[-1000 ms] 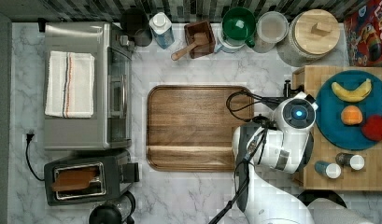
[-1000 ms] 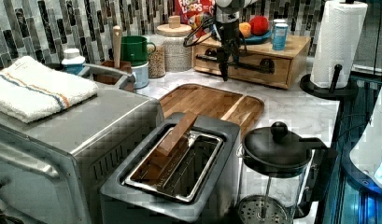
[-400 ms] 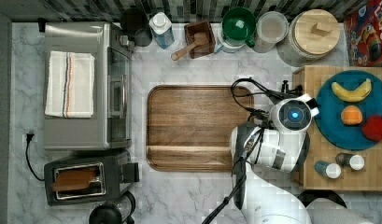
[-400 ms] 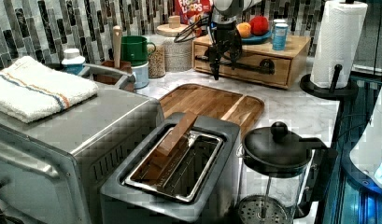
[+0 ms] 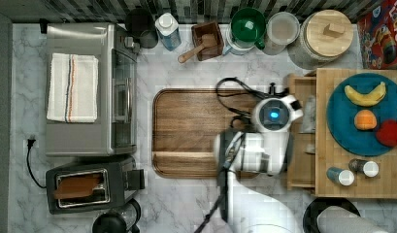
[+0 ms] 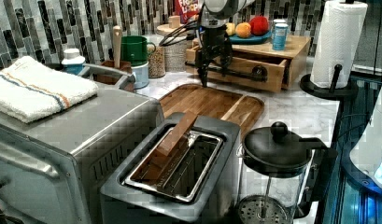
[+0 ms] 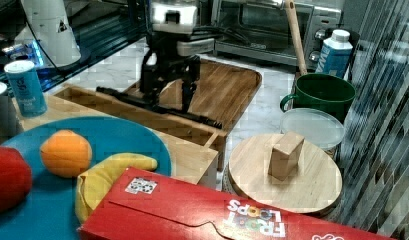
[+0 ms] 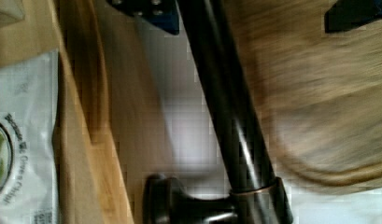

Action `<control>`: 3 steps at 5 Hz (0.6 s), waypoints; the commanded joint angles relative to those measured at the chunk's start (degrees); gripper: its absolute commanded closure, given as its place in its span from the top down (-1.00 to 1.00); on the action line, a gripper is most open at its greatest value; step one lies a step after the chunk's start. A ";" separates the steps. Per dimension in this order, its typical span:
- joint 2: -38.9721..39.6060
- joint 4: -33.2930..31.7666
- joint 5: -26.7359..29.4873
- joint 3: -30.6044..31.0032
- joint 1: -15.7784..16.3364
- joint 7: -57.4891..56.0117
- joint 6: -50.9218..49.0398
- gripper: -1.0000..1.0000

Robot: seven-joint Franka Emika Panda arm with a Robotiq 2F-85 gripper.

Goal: Open the drawer.

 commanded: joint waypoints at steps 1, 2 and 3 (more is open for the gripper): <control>-3.95 -2.49 2.73 12.96 11.32 4.03 -0.81 1.00; -5.17 -2.51 2.02 13.81 10.28 4.96 -1.99 1.00; -5.17 -2.51 1.91 14.13 9.95 5.04 -2.00 1.00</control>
